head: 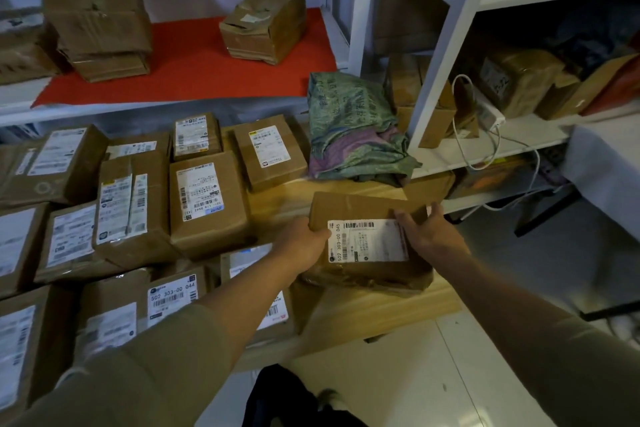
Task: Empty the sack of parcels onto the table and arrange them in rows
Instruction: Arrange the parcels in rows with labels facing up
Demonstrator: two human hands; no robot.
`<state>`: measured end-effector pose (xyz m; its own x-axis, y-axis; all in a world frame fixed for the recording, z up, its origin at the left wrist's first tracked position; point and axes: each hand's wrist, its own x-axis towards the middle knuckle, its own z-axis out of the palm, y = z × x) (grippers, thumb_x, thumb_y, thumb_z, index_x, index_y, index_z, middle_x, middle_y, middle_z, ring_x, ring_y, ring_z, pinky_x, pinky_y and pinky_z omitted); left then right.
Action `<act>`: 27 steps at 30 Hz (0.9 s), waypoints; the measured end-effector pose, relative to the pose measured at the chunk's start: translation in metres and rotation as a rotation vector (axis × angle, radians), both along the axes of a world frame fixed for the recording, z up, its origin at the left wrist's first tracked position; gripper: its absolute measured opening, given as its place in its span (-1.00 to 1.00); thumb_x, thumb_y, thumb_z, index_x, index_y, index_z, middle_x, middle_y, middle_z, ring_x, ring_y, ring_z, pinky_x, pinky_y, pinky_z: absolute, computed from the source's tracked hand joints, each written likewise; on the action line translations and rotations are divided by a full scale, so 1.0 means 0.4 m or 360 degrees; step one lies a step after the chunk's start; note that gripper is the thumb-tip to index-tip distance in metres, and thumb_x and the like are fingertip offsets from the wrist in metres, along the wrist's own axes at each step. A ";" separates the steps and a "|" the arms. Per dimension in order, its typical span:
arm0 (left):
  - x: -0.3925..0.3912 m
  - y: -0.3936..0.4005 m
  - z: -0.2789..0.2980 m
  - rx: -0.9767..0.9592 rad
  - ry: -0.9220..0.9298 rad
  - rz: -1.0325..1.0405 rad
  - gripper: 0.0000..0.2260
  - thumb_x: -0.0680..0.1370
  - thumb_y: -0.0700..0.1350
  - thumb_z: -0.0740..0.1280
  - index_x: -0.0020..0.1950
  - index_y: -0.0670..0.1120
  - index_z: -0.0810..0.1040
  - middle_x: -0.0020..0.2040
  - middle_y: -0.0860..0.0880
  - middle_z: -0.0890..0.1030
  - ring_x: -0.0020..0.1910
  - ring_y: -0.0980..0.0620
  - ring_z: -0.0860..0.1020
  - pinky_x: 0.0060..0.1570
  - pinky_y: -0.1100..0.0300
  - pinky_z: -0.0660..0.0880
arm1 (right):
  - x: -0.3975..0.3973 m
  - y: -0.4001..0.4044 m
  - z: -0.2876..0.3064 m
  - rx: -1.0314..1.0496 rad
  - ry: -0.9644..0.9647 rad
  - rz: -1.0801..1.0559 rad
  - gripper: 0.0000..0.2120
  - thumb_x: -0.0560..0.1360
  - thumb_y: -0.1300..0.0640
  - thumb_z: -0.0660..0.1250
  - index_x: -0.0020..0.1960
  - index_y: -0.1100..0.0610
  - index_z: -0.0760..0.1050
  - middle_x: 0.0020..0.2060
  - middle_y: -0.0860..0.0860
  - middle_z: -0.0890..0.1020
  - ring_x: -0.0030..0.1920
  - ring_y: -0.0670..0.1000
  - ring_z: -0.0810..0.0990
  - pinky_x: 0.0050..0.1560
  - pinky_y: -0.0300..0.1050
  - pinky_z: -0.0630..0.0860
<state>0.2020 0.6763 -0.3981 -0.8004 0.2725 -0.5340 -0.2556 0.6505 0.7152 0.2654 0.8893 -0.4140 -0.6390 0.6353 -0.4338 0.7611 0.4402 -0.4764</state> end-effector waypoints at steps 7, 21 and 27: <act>-0.065 0.023 0.021 0.0183 0.0183 -0.0059 -0.74 0.54 -0.01 0.33 0.23 0.02 0.52 0.08 -0.02 0.66 0.01 0.00 0.65 0.10 -0.06 0.60 | 0.023 -0.009 0.017 -0.0046 0.0032 -0.0179 -0.39 0.50 -0.37 0.22 0.21 0.14 0.26 -0.10 0.16 0.58 -0.31 0.19 0.70 -0.28 0.16 0.68; 0.024 -0.158 0.017 -0.0910 0.0475 -0.0594 -0.12 0.41 0.29 0.42 0.57 0.00 0.10 0.59 -0.11 -0.02 0.55 -0.20 -0.02 0.49 -0.13 0.05 | -0.036 -0.157 0.006 0.0412 -0.0163 0.1204 0.34 0.01 -0.66 0.31 0.55 -0.21 -0.28 0.59 0.06 -0.14 0.57 0.26 -0.09 0.45 0.45 -0.02; 0.068 -0.207 -0.031 -0.1018 0.0309 -0.0872 0.23 0.23 0.41 0.48 0.60 0.04 -0.25 0.61 -0.09 -0.25 0.57 -0.21 -0.26 0.51 -0.18 -0.13 | -0.040 -0.177 0.014 0.0639 -0.0321 0.1333 0.29 0.12 -0.52 0.43 0.57 -0.15 -0.23 0.57 0.06 -0.18 0.53 0.32 -0.05 0.41 0.44 0.12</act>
<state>0.2294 0.5936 -0.4105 -0.7371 0.3403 -0.5839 0.3005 0.9389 0.1678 0.2494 0.8186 -0.4084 -0.8912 0.1304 -0.4345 0.1753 0.9824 -0.0647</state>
